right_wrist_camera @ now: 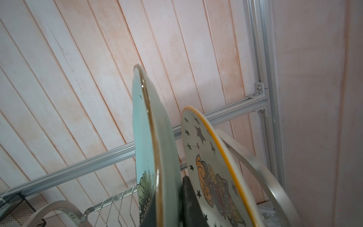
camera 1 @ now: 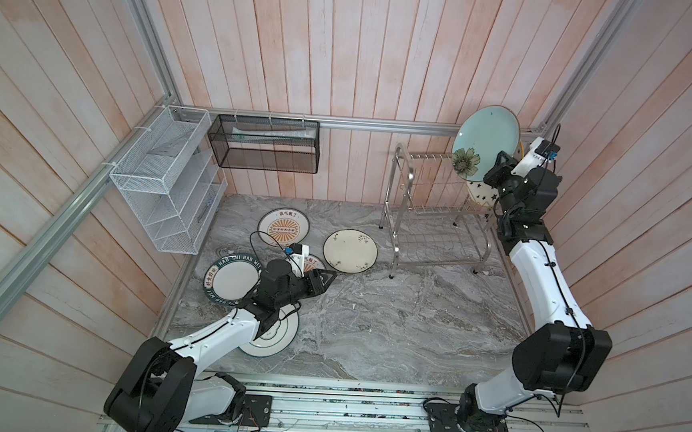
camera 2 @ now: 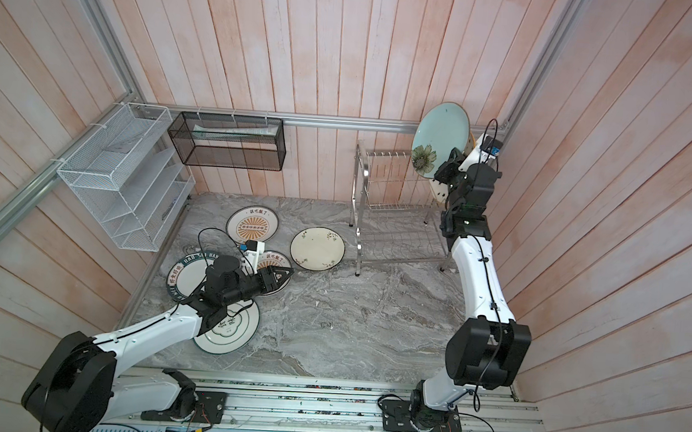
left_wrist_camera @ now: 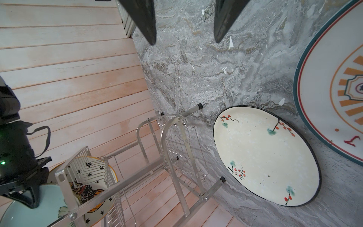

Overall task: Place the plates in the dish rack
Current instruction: 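Lower the green plate into the rack slot beside the star plate with the right gripper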

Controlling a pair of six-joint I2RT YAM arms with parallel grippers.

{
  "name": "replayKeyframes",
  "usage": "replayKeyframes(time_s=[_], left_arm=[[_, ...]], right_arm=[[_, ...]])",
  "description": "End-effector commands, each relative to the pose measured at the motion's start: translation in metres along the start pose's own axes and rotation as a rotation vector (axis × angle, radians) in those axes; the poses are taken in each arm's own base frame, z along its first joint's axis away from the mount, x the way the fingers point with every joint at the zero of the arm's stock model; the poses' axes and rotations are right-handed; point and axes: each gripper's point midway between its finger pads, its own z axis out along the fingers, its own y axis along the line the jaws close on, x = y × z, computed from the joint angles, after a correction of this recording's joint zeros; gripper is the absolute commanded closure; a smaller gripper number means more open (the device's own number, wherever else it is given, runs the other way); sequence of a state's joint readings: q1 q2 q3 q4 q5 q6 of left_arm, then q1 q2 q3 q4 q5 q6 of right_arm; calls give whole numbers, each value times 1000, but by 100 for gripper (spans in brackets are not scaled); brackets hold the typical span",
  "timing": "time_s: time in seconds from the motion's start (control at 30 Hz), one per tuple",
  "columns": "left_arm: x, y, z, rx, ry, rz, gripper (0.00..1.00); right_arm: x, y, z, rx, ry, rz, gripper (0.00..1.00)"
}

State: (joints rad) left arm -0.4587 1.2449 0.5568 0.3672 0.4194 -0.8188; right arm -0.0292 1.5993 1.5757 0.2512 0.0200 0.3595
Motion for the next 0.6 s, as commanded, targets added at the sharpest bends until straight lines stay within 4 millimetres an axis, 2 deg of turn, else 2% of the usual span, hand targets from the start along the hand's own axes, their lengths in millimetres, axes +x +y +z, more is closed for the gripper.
replayKeyframes(time_s=[0.0,0.23,0.57], left_arm=[[-3,-3,-3,7,-25,35,51],[-4,-4,-3,8,-28,36,52],[-6,-5,-2,13,-32,34,51]], right_arm=[[-76,12,-14,6,-224,-33,100],[-79,9,-15,54,-226,-126,100],[-81,16,-18,117,-226,-278,100]])
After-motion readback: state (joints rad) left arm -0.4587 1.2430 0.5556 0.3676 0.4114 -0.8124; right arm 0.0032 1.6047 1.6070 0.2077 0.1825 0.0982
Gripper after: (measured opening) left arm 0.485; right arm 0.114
